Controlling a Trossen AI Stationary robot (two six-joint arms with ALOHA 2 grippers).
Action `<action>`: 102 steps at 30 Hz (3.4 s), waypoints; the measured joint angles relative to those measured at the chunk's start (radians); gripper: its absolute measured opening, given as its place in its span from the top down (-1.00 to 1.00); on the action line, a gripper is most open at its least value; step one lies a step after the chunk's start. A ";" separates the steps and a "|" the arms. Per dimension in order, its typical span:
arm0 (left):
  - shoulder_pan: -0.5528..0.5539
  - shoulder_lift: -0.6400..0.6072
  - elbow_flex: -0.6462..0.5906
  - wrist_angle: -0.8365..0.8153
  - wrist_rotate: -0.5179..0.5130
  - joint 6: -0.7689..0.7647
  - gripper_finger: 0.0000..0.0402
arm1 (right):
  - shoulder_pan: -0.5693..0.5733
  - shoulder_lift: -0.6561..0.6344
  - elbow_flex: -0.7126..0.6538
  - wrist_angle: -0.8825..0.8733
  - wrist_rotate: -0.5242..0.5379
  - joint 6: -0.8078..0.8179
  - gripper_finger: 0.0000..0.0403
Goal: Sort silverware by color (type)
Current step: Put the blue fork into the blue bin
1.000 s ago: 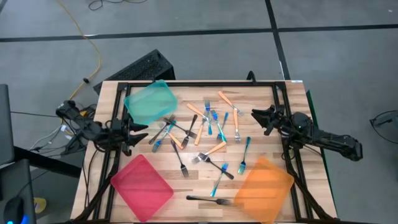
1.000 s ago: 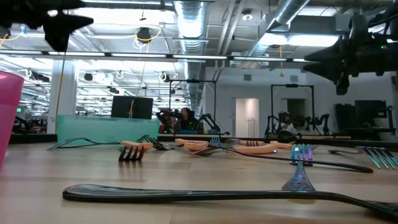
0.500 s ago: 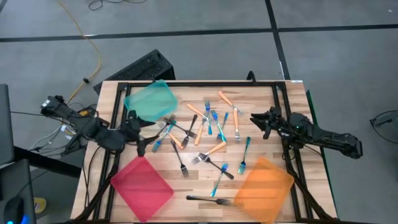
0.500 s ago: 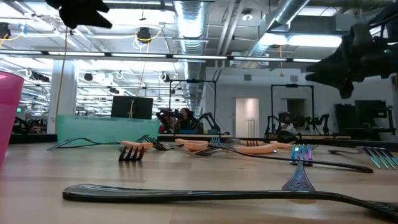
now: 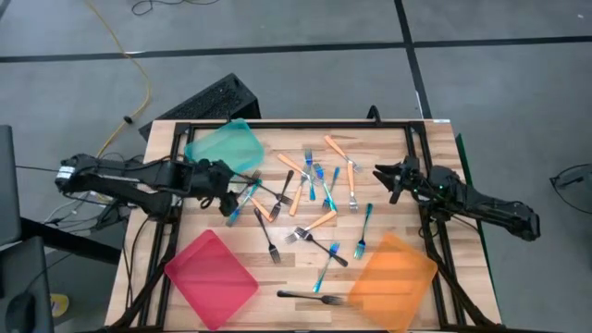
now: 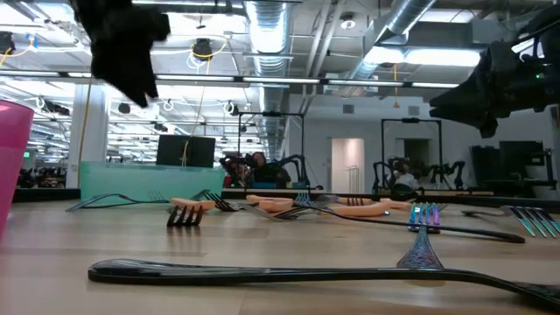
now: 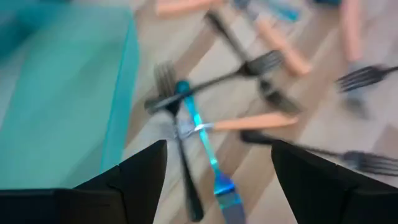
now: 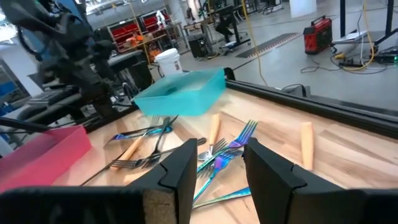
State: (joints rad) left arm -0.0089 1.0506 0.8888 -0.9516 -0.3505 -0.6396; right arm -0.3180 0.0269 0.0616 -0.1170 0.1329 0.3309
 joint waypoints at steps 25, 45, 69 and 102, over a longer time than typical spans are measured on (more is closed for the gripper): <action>0.109 0.382 -0.125 0.163 0.111 0.101 -0.36 | 0.001 0.000 0.000 -0.010 0.000 0.000 0.23; 0.108 0.457 -0.125 0.273 0.223 0.136 -0.23 | 0.001 0.000 -0.001 -0.012 -0.001 0.000 0.23; 0.099 0.553 -0.119 0.259 0.249 0.177 0.26 | 0.001 0.000 -0.001 -0.012 -0.001 0.001 0.23; 0.099 0.565 0.019 0.208 0.256 0.305 1.00 | 0.001 0.000 -0.001 -0.012 -0.001 0.011 0.23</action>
State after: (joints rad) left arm 0.0906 1.6158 0.9080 -0.7441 -0.0944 -0.3344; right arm -0.3168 0.0273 0.0605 -0.1291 0.1322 0.3420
